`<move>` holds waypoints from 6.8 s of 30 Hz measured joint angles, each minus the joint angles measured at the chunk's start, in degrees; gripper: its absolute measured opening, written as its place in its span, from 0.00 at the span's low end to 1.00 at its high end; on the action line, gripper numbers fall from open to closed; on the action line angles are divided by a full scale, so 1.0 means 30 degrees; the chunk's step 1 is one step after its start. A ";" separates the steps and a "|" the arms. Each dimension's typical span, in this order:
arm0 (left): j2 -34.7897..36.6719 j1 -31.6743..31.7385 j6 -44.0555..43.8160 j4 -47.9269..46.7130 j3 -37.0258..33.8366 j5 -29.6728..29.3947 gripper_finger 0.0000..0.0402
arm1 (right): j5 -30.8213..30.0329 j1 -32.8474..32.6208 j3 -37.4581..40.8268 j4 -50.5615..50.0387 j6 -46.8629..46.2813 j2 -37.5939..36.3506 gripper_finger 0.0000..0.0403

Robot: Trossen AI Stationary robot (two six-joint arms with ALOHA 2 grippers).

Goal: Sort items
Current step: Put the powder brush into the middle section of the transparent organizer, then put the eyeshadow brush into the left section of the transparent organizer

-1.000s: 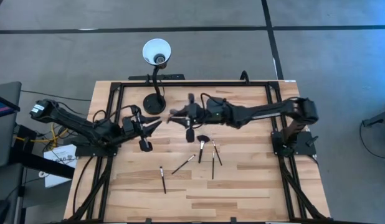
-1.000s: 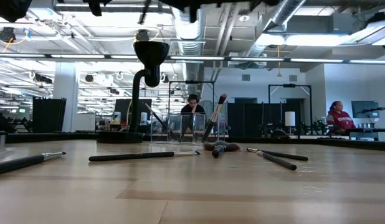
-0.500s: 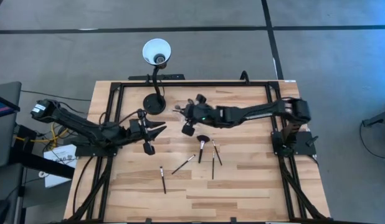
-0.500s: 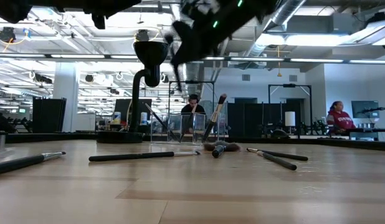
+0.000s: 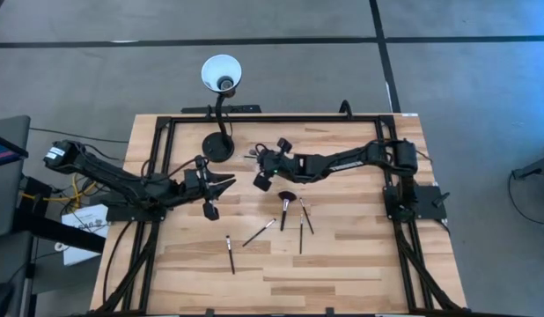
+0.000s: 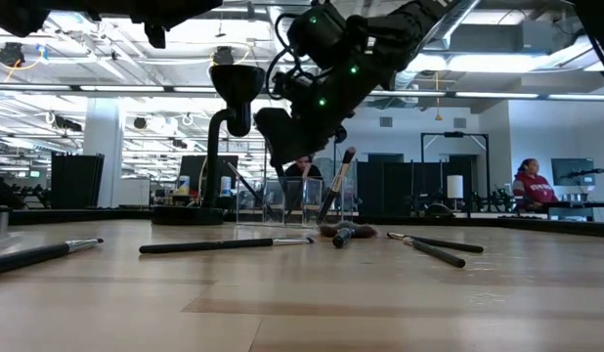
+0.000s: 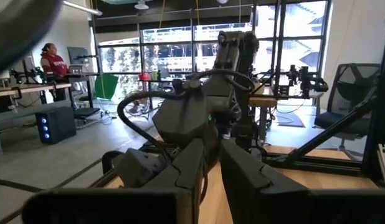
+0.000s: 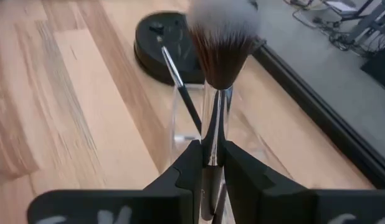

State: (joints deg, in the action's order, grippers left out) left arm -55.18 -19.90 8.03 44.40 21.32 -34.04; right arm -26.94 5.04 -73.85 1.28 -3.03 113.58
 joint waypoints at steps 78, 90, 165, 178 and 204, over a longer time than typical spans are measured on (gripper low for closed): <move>-0.4874 -0.2769 -1.3347 -0.5785 -0.1464 0.4146 0.13 | -0.4632 -0.8349 1.0563 -0.1882 -1.9014 -0.3432 0.27; -0.4874 -0.2769 -1.3347 -0.5778 -0.1464 0.4146 0.13 | -0.4102 -0.8124 1.1070 -0.0707 -1.6576 -0.3424 0.26; -0.3878 0.1130 -0.3322 0.4536 -0.1464 0.4146 0.28 | 0.5071 -0.4255 0.7101 1.7139 -0.0111 -0.3359 0.04; -0.3555 0.1597 -0.3249 0.4527 -0.1464 0.4415 0.26 | 0.5049 -0.4111 0.6247 1.7143 0.1167 -0.3381 0.04; -0.3555 0.2426 -0.3111 0.5122 -0.1464 0.4419 0.26 | 0.5566 -0.3623 0.6247 1.6866 0.1173 -0.3395 0.03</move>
State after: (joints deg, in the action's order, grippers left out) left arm -65.84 -12.62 -1.30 59.77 16.93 -20.78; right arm -10.24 -5.83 -55.11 51.88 0.49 103.39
